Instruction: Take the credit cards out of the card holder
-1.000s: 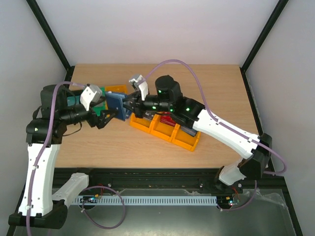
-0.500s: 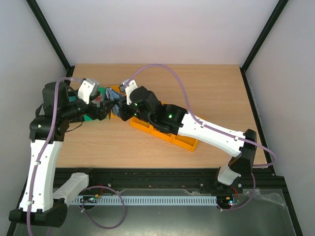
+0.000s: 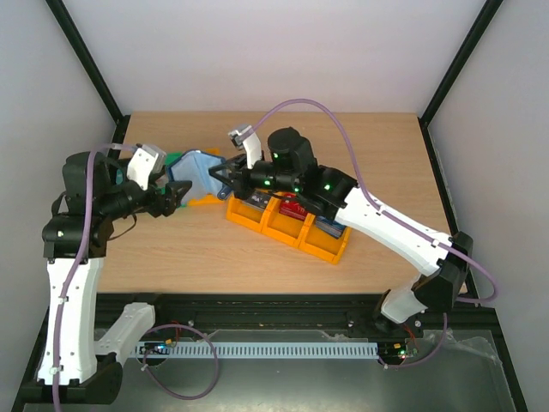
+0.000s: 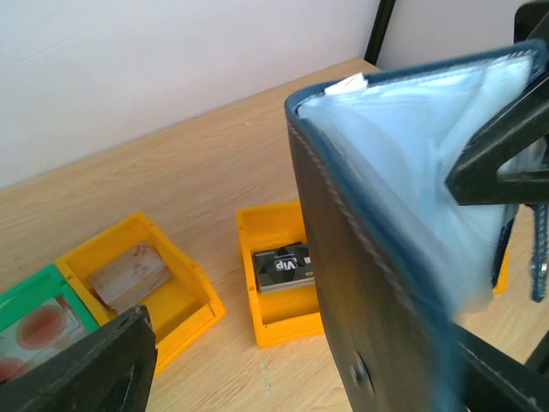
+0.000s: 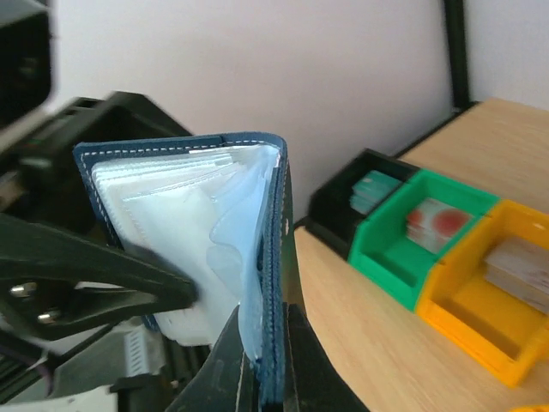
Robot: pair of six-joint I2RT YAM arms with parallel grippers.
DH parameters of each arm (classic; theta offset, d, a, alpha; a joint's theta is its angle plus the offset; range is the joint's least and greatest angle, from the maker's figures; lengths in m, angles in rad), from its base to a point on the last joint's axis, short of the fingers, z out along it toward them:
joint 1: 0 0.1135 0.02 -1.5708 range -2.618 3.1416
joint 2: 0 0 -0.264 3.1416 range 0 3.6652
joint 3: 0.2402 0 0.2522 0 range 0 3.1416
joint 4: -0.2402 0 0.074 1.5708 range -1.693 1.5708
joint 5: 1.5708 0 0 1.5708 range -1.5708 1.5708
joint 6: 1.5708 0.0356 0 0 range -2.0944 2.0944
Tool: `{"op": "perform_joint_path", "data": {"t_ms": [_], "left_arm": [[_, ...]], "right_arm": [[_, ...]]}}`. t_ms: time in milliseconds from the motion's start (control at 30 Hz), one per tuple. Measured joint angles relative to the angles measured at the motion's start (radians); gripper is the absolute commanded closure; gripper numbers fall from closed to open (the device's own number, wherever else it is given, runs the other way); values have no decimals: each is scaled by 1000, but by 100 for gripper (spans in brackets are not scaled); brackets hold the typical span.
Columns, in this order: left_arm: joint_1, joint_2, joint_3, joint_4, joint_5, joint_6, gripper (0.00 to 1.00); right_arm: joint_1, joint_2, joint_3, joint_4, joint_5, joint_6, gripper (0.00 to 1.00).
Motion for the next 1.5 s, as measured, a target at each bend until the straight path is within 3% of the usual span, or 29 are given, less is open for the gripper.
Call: {"op": "perform_joint_path", "data": {"t_ms": [200, 433, 633, 800, 867, 1067, 1167, 1333, 1500], "left_arm": [[10, -4, 31, -75, 71, 76, 14], [12, -13, 130, -208, 154, 224, 8], [13, -39, 174, -256, 201, 279, 24], [15, -41, 153, -242, 193, 256, 31], [16, -43, 134, -220, 178, 232, 23], [16, -49, 78, -161, 181, 192, 15], [16, -50, 50, -129, 184, 166, 2], [16, -45, 38, -69, 173, 109, 1], [16, -43, 38, -23, 149, 69, 1]], "right_arm": [[-53, -24, -31, 64, -254, 1, 98], [-108, -46, -42, 78, -389, -10, 98], [-118, -73, -42, 78, -435, -34, 98], [-120, -81, -42, 78, -442, -41, 98], [-120, -81, -43, 79, -451, -40, 98], [-117, -80, -63, 116, -459, 15, 98], [-98, -74, -61, 129, -365, 59, 98], [-25, -40, -42, 125, -214, 68, 98], [19, -10, -24, 108, -182, 63, 98]]}}
